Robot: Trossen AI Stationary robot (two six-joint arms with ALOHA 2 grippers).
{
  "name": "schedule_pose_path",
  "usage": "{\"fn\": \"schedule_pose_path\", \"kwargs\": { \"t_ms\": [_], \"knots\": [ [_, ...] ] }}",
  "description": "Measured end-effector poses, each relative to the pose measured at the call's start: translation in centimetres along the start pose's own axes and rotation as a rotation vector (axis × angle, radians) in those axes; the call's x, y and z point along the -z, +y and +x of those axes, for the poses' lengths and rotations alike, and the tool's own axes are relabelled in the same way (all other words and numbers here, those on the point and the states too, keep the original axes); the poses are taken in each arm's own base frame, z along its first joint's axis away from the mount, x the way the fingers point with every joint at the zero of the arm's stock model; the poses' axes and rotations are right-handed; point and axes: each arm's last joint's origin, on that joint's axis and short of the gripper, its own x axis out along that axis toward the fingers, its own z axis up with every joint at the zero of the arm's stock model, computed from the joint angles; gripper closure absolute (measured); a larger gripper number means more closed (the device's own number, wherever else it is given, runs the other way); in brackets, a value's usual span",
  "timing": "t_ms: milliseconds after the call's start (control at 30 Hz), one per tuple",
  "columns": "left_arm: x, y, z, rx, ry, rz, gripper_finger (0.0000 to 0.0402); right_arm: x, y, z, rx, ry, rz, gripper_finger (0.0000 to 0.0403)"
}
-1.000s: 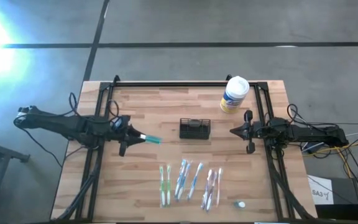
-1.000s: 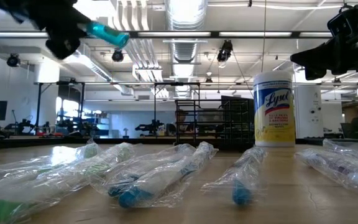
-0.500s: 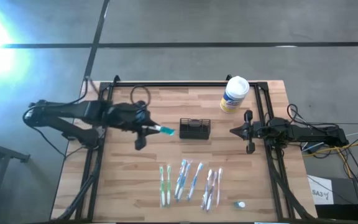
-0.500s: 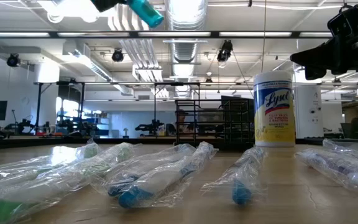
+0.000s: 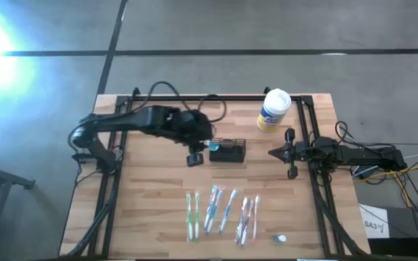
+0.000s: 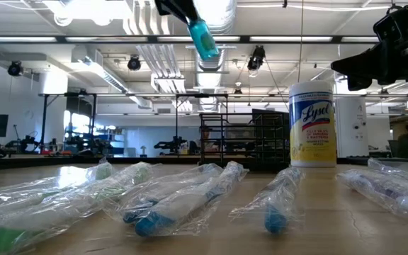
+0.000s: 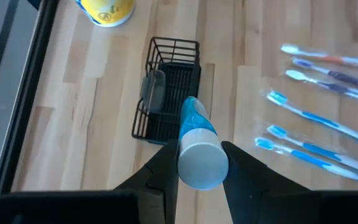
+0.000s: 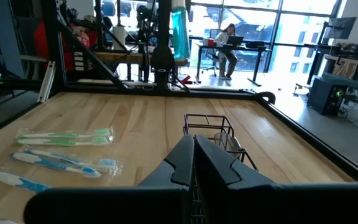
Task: Pick & Place toothbrushing station
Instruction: Put the left blue mouthwash into the wire organizer
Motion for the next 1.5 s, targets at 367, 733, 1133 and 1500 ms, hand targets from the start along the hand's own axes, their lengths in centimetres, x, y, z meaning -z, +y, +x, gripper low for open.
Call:
{"fn": "schedule_pose_path", "kwargs": {
  "t_ms": [367,733,1133,1500],
  "knots": [
    [-3.3,0.0,5.3,-0.011,0.113,0.061,0.0299,0.0,0.0,0.0,0.000,0.000,0.000,0.0394],
    [-3.8,1.1,9.4,-0.022,0.227,0.123,0.0302,0.0,0.0,0.0,0.000,0.005,0.000,0.0394],
    [-3.7,1.5,11.3,-0.019,0.256,0.186,0.0302,0.1,0.0,0.0,0.000,0.006,-0.015,0.0394],
    [-3.7,1.4,13.2,0.000,0.268,0.259,0.0302,0.1,0.0,0.0,0.000,0.006,-0.015,0.0394]
  ]
}}
